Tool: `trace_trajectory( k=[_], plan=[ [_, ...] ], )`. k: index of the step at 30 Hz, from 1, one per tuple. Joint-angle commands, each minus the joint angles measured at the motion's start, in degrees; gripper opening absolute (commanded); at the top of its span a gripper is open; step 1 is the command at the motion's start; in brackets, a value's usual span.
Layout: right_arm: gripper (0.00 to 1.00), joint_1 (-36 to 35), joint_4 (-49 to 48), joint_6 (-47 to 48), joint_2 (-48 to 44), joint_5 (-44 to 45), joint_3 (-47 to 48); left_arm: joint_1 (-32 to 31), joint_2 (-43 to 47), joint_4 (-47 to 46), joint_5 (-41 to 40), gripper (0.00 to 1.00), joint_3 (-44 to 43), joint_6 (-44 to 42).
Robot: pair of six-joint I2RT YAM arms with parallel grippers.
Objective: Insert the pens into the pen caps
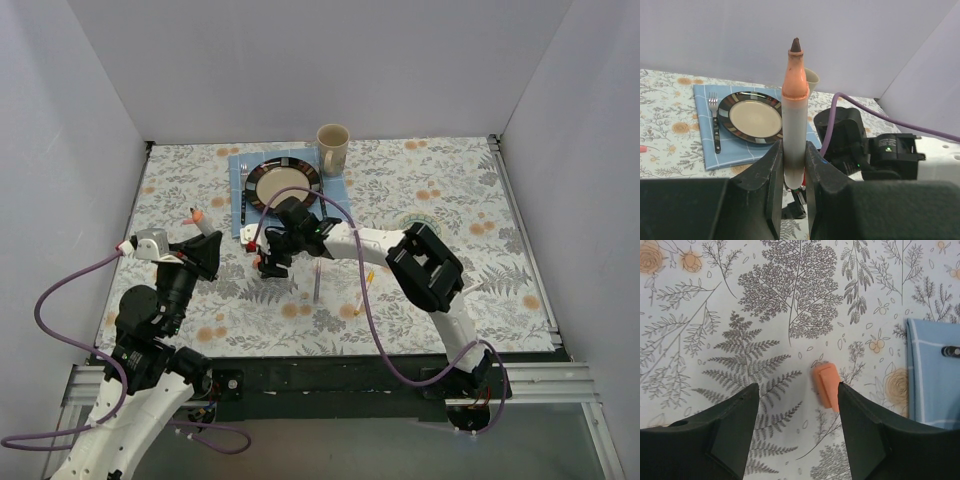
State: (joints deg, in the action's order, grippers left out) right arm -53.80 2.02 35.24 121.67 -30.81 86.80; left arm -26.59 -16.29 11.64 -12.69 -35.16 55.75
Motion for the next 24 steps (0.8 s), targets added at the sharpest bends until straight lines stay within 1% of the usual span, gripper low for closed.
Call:
trace_trajectory(
  k=[1, 6, 10, 16, 20, 24],
  plan=[
    [0.72, 1.42, 4.47, 9.31, 4.44, -6.46, 8.80, -0.04, -0.32, -0.48, -0.76, 0.00, 0.27, -0.81],
    [0.72, 1.51, 7.81, 9.84, 10.25, -4.96, 14.88, -0.13, -0.05, -0.48, -0.94, 0.00, 0.44, -0.99],
    [0.71, 1.59, 9.31, 9.58, 10.79, -6.28, 14.27, -0.04, -0.14, -0.48, -0.93, 0.00, 0.44, -0.99],
    [0.70, 1.59, 8.70, 7.74, 11.04, -3.65, 12.07, -0.04, -0.14, -0.65, -0.85, 0.00, 0.53, -0.99],
    [0.66, 1.59, 9.58, 6.77, 11.57, -4.35, 12.16, -0.04, -0.05, -0.74, -0.85, 0.00, 0.53, -0.99],
    [0.64, 1.68, 13.08, 6.41, 12.98, -4.00, 14.88, -0.04, -0.05, -0.56, -0.94, 0.00, 0.53, -0.99]
  ],
)
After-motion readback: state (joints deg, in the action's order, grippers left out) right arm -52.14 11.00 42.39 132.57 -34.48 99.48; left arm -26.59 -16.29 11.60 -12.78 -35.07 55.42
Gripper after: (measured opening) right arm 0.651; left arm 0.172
